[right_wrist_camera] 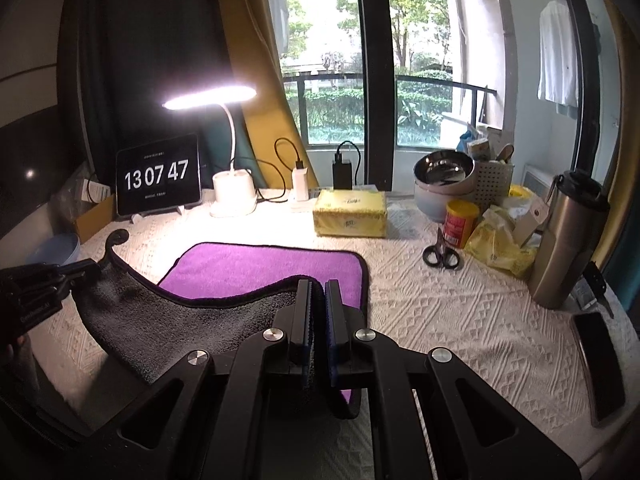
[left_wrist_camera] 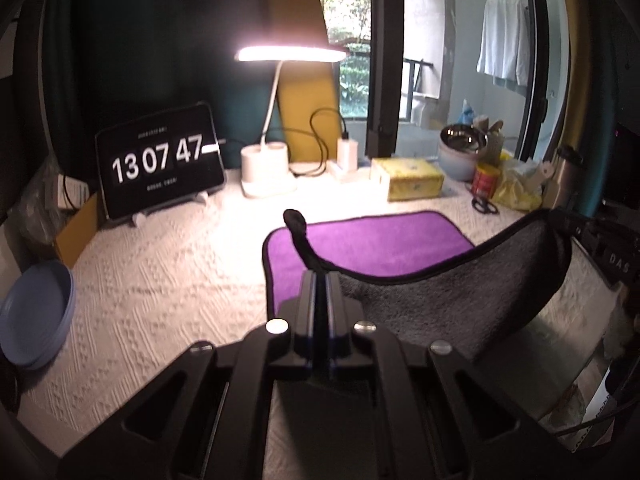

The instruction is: Fold towel

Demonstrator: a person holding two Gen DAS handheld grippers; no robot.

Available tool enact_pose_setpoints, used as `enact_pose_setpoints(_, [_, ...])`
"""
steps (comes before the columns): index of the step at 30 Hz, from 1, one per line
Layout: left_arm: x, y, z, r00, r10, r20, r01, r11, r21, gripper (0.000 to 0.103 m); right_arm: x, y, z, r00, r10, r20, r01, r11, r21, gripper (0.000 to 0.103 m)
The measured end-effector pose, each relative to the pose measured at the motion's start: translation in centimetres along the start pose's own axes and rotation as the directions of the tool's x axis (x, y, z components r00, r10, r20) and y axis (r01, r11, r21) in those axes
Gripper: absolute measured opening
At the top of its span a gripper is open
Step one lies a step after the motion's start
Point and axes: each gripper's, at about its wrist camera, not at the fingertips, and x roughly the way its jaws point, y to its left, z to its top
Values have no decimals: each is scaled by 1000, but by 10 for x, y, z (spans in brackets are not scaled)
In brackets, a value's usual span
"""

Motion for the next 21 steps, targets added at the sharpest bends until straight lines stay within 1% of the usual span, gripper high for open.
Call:
enact_pose_setpoints(5, [0, 1, 22, 998, 6, 60, -6, 1000, 0, 4, 6, -6, 13, 999, -14, 29, 14, 1000, -3, 7])
enact_pose_setpoints(10, [2, 2, 37, 994, 11, 111, -11, 1000, -5, 4, 14, -12, 26, 998, -28, 58, 28, 1000, 0, 8])
enact_pose_setpoints(21, [23, 6, 59, 988, 16, 151, -14, 1000, -10, 4, 40, -17, 47, 997, -34, 75, 35, 999, -4, 8])
